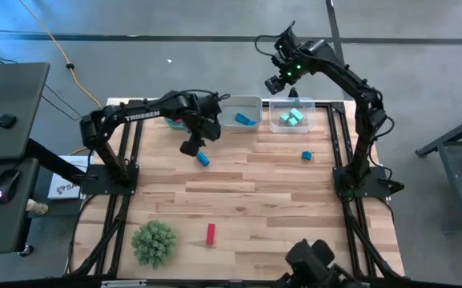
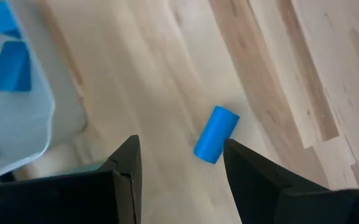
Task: Sort & place blocks by color
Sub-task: Put the blue block into the gray bin
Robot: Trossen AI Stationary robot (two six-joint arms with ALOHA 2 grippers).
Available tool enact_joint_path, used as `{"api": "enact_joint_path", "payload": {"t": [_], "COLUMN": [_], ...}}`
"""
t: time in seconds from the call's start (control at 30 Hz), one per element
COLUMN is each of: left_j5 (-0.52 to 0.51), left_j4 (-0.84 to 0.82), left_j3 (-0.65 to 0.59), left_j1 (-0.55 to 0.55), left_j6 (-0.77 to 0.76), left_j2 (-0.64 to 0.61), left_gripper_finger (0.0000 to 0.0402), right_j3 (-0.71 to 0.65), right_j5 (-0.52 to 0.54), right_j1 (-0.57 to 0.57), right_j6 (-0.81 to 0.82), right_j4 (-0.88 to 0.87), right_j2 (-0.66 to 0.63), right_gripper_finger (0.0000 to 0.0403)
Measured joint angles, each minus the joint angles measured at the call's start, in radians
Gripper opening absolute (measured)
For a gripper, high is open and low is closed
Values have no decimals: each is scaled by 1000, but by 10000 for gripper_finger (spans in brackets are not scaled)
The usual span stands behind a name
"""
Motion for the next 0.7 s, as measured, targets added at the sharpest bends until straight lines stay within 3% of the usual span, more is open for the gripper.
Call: {"api": "enact_joint_path", "payload": {"t": [0.27,0.7], "left_j5": [0,-60], "left_j4": [-38,52], "left_j3": [-28,-217], "left_j1": [-71,-102], "left_j6": [126,112], "left_j2": [6,6], "left_gripper_finger": [147,147], "right_j3": [0,0], "right_j5": [12,60], "right_j1": [67,129], "right_j6": [28,54], "right_j4": [-36,-42], "right_j2": [0,0], "right_gripper_finger": [216,216]}}
